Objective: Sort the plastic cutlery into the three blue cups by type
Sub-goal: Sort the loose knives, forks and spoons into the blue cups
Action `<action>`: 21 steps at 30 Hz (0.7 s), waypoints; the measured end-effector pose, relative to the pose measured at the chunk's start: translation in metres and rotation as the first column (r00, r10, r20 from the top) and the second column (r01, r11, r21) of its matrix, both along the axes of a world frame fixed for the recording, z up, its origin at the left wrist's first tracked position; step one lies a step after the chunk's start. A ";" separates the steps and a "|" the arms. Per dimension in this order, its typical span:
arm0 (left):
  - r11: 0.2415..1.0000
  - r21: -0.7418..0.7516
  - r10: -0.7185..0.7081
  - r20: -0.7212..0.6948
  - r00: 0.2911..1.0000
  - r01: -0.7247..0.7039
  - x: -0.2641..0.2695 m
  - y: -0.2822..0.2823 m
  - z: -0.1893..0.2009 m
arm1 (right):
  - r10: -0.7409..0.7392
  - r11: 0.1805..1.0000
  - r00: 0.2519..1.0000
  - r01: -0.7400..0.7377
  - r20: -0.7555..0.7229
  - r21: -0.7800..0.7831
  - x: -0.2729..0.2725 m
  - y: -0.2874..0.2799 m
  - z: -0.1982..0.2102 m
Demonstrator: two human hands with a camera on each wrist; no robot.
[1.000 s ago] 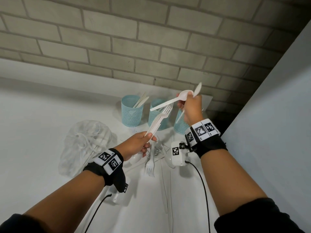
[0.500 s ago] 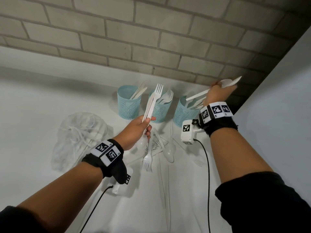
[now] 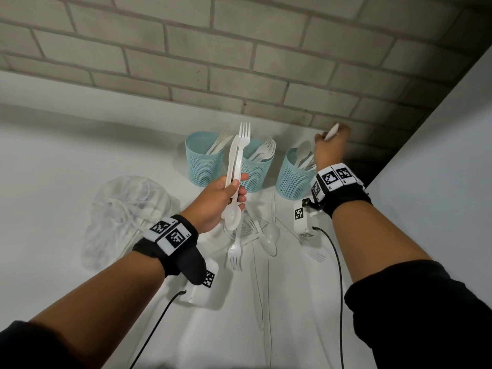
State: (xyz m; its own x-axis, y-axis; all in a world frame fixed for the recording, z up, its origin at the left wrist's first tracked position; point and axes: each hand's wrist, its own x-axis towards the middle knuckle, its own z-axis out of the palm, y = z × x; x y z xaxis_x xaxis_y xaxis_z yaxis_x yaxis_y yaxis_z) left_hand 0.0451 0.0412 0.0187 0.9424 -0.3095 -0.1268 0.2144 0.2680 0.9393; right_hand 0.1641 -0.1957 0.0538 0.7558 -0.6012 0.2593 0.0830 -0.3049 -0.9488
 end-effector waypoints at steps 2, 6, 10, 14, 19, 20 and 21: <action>1.000 -0.030 0.003 -0.015 1.000 -0.004 0.001 0.000 0.001 | 0.031 0.999 0.999 -0.031 0.009 0.018 0.001 -0.001 -0.002; 0.996 -0.088 0.022 -0.050 0.999 -0.026 0.005 0.002 0.006 | 0.056 0.997 0.998 -0.058 -0.034 -0.050 -0.003 -0.001 -0.007; 0.985 -0.170 0.015 -0.082 0.997 -0.029 0.010 0.003 0.015 | 0.005 0.991 0.996 0.008 0.093 -0.132 -0.014 0.007 0.008; 0.984 -0.181 -0.010 -0.060 0.998 -0.001 0.014 0.002 0.023 | 0.165 0.969 0.966 -0.121 0.197 -0.218 -0.038 0.040 0.027; 0.987 -0.161 -0.003 -0.039 0.999 -0.004 0.015 -0.001 0.025 | 0.537 0.592 0.613 -0.763 -0.580 -0.258 -0.079 0.069 0.039; 0.987 -0.159 0.005 -0.038 0.999 -0.011 0.015 -0.001 0.025 | 0.505 0.505 0.474 -0.840 -0.721 -0.199 -0.084 0.071 0.038; 0.987 -0.160 0.008 -0.037 0.999 -0.014 0.015 -0.001 0.025 | 0.490 0.457 0.356 -0.882 -0.796 -0.113 -0.087 0.073 0.036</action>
State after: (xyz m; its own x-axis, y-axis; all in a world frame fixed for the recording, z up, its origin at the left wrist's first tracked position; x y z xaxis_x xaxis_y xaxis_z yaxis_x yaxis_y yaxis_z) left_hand 0.0597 0.0405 0.0439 0.9417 -0.3179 -0.1102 0.2434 0.4173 0.8756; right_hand 0.0769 -0.1231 0.0896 0.8794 0.2878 -0.3793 0.0059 -0.8031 -0.5958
